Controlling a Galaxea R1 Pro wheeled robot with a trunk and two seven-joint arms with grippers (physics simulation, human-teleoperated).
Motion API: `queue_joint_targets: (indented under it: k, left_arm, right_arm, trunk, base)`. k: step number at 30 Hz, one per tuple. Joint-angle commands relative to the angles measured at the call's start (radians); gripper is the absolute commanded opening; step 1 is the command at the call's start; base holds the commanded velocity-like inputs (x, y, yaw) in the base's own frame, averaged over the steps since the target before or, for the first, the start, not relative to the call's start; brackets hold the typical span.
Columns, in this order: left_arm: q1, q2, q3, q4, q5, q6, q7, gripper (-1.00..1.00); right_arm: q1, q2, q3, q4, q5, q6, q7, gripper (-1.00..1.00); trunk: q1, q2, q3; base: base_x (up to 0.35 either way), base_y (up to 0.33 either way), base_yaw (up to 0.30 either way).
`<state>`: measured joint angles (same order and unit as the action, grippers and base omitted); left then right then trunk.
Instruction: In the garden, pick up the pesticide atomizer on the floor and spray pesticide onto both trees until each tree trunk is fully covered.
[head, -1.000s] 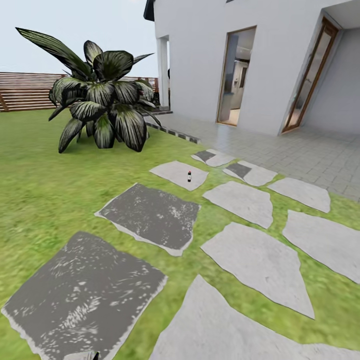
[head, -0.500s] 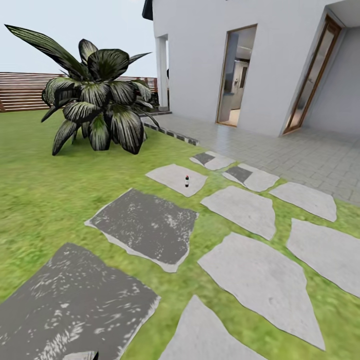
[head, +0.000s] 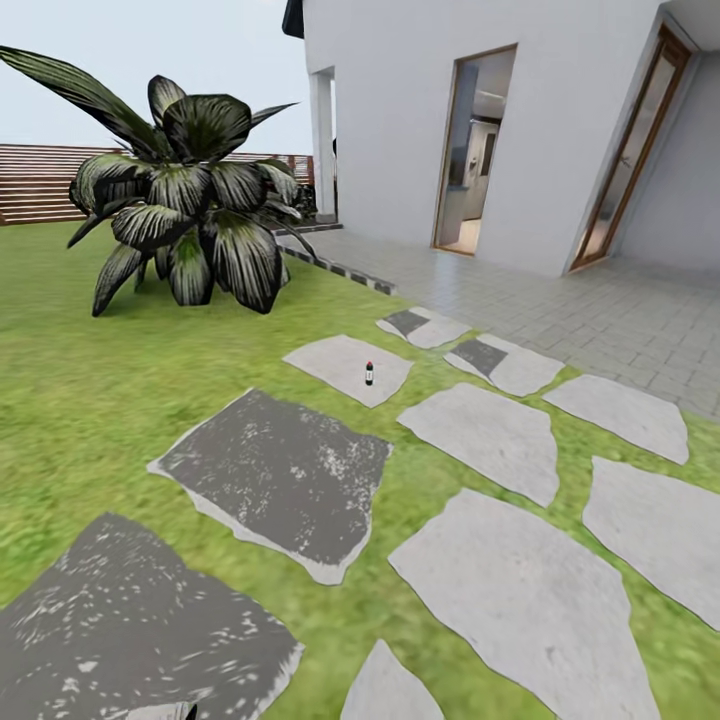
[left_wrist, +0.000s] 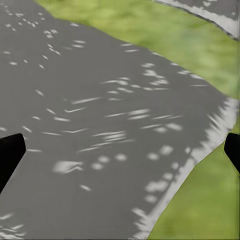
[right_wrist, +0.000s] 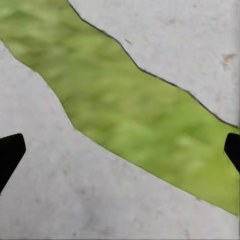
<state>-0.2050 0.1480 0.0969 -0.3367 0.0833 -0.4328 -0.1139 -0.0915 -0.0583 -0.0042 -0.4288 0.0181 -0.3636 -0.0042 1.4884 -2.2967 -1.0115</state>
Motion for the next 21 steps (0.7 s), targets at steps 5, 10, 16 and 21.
queue_joint_targets:
  k: [5,10,16,21]
  left_arm:
    - [-0.001,0.0,0.005,0.001,0.009,-0.001,-0.01,1.0]
    - [-0.001,0.001,0.006,0.001,0.009,-0.001,-0.01,1.0]
    - [-0.001,0.001,0.006,0.001,0.01,0.0,-0.01,1.0]
    - [-0.001,0.001,0.006,0.001,0.01,0.0,-0.01,1.0]
  right_arm:
    - [0.0,0.0,0.0,0.001,0.002,-0.003,0.0,1.0]
    - [0.0,0.0,0.0,0.001,0.002,-0.003,0.0,1.0]
    - [0.0,0.0,0.0,-0.001,0.002,-0.003,0.0,1.0]
    - [0.0,0.0,0.001,-0.002,0.002,-0.003,0.0,1.0]
  trunk:
    - [0.0,0.0,-0.001]
    - [0.0,0.0,-0.001]
    - [0.0,0.0,-0.001]
    - [0.0,0.0,-0.001]
  base:
    - [0.336,-0.038,0.0]
    - [0.339,-0.006,0.0]
    - [0.34,-0.001,0.0]
    - [0.34,0.05,0.0]
